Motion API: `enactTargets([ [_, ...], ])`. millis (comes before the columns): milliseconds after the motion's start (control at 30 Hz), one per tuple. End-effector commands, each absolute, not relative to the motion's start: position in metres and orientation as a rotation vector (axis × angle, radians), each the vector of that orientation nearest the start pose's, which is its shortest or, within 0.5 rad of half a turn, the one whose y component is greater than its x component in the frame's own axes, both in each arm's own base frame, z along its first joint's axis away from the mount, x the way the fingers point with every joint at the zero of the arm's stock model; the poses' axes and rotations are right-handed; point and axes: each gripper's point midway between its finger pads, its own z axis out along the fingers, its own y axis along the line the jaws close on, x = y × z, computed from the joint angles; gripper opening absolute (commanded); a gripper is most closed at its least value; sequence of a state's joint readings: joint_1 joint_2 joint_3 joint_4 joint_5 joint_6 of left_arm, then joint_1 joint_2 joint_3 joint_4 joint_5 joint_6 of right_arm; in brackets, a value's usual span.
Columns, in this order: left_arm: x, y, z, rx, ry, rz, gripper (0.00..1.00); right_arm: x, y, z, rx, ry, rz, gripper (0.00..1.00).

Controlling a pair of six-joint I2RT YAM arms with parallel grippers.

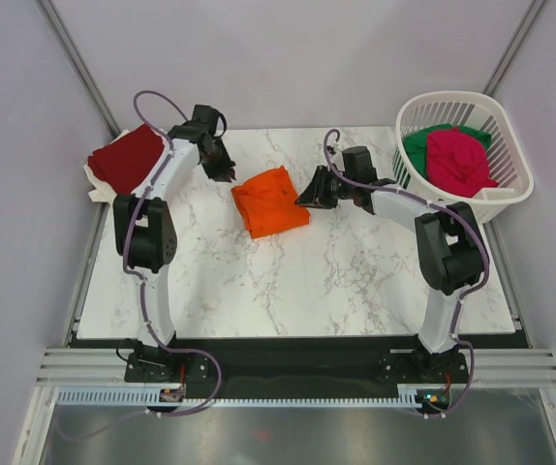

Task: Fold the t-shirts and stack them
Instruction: Fold the tshirt

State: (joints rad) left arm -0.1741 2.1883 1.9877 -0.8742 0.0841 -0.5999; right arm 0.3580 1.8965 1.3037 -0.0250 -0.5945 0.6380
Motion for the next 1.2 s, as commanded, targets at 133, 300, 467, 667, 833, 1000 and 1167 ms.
enactTargets([
  [133, 0.416, -0.231, 0.165, -0.159, 2.599, -0.507, 0.2, 0.421, 0.289, 0.097, -0.038, 2.351, 1.228, 0.27],
  [300, 0.398, -0.257, 0.14, -0.084, 2.655, -0.503, 0.18, 0.424, 0.29, 0.079, -0.03, 2.385, 1.229, 0.27],
  [467, 0.397, -0.252, 0.118, -0.123, 2.688, -0.436, 0.17, 0.419, 0.284, 0.049, -0.002, 2.448, 1.192, 0.26],
  [667, 0.39, -0.233, 0.076, -0.153, 2.758, -0.274, 0.16, 0.416, 0.283, 0.032, 0.011, 2.491, 1.187, 0.26],
  [833, 0.347, -0.195, 0.021, -0.237, 2.861, -0.066, 0.16, 0.416, 0.279, 0.027, 0.017, 2.507, 1.167, 0.26],
  [1000, 0.313, -0.174, -0.01, -0.292, 2.913, 0.012, 0.15, 0.417, 0.278, 0.025, 0.022, 2.512, 1.165, 0.27],
  [1167, 0.29, -0.171, -0.015, -0.307, 2.942, -0.034, 0.15, 0.418, 0.28, 0.033, 0.004, 2.501, 1.165, 0.34],
])
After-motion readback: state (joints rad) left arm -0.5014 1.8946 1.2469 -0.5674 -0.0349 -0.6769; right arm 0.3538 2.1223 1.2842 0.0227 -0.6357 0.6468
